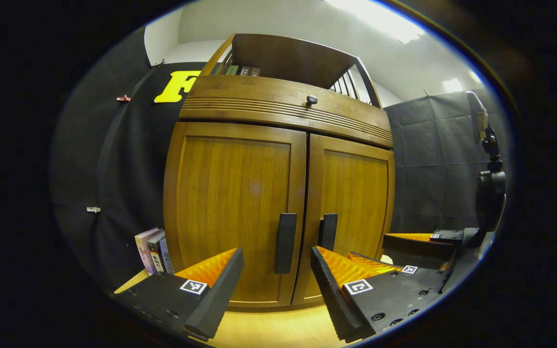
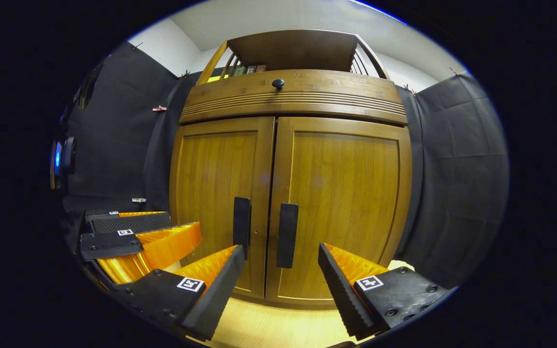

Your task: Open the right door of the double-door shoe cabinet with the right hand, and open the left door with the left hand.

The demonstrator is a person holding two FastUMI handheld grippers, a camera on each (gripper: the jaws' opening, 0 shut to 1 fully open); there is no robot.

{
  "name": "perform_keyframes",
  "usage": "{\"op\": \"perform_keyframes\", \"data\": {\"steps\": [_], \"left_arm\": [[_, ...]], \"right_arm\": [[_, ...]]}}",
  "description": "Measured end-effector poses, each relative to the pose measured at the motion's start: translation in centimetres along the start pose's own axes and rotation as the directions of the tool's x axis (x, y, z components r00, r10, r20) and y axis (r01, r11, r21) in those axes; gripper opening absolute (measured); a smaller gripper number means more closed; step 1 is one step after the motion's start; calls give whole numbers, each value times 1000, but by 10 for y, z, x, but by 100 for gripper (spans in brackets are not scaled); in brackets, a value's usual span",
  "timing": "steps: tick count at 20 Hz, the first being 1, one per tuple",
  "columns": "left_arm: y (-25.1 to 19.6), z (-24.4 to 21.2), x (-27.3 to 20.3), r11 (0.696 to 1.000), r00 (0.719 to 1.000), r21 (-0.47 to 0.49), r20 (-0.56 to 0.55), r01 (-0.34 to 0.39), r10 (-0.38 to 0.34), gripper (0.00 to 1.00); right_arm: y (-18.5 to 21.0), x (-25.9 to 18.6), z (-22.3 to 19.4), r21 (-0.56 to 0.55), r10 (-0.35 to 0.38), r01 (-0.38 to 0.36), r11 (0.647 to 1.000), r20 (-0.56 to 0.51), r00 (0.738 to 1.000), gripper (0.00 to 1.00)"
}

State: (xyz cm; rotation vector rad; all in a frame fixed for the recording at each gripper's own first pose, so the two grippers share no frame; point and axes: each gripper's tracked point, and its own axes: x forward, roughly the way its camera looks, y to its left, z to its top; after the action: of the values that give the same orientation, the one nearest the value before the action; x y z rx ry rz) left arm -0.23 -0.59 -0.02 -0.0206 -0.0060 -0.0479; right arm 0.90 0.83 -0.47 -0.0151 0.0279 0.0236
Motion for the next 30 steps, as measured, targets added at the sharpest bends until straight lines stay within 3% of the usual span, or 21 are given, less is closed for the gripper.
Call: {"op": "perform_keyframes", "data": {"steps": [13, 14, 15, 18, 30], "left_arm": [[2, 4, -2, 1000, 1000, 0, 4, -9, 9, 88], [2, 4, -3, 1000, 1000, 1, 4, -11, 11, 83], [3, 5, -5, 1000, 1000, 1, 4, -12, 12, 88], [9, 2, -13, 1000, 1000, 1, 3, -13, 13, 88], [47, 7, -33, 994, 993, -5, 31, -111, 111, 88]], "right_arm": [[0, 13, 15, 47, -9, 7, 999, 55, 998, 98], [1, 14, 17, 48, -14, 11, 999, 61, 998, 98], [1, 16, 18, 49, -18, 15, 999, 66, 998, 98], [1, 26, 16, 46, -28, 25, 999, 74, 997, 98], [-1, 92, -11, 2, -84, 85, 996, 70, 994, 95]]}}
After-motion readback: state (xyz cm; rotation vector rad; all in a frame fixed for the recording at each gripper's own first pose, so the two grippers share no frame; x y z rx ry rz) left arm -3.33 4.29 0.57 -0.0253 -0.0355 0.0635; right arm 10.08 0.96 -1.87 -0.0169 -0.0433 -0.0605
